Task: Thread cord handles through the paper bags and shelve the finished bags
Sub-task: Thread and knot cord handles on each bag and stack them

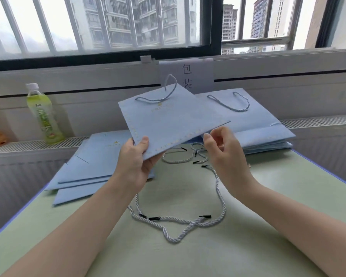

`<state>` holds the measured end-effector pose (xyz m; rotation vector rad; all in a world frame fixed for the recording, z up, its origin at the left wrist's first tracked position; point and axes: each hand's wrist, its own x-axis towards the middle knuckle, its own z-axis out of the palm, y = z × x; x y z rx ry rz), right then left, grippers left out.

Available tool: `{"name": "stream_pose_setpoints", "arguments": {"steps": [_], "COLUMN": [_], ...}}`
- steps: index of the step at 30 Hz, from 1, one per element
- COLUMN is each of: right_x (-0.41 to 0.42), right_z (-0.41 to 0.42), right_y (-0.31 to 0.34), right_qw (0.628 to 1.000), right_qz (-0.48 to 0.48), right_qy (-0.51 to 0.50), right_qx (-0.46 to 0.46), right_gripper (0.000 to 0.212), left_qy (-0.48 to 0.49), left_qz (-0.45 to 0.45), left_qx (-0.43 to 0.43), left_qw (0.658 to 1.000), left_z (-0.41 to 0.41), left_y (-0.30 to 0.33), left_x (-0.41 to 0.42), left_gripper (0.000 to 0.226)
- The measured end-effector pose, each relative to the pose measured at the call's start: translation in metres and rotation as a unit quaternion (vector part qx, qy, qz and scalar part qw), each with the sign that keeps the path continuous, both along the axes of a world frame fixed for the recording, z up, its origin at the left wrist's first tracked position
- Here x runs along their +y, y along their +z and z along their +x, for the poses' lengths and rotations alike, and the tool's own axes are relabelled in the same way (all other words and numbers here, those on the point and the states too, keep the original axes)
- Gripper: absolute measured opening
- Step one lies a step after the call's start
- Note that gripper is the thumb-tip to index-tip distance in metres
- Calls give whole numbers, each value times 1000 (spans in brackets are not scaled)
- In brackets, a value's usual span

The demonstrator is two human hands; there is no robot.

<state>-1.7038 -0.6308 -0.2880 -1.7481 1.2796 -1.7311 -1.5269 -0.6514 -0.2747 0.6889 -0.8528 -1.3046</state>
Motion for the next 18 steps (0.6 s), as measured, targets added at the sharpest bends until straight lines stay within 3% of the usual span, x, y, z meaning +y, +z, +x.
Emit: {"name": "stream_pose_setpoints", "arguments": {"steps": [3,5,8,11,13,16,18], "right_x": [-1,2,4,0,-4,-15,-25], "right_z": [5,9,10,-2,-10,-27,-43], "right_y": [-3,-7,-3,8,12,13,13], "right_qw": [974,946,913,915,927,933,930], "right_qz": [173,236,243,210,191,180,186], "right_qy": [134,209,252,197,149,79,39], "right_qx": [-57,-80,-212,-281,-286,-301,-313], "right_gripper": [26,29,28,28,29,29,29], "left_qy": [-13,-35,-72,-64,-15,65,73], "left_qz": [-17,-38,-67,-84,-136,-235,-246], "left_qx": [-44,-85,-149,-287,-429,-668,-732], "left_qw": [999,995,984,952,893,703,631], "left_z": [-4,-8,-11,-14,-15,-12,-11], "left_y": [-5,-7,-10,-16,-22,-34,-38], "left_x": [-1,1,3,5,6,5,5], "left_gripper": [21,24,23,22,24,33,35]}}
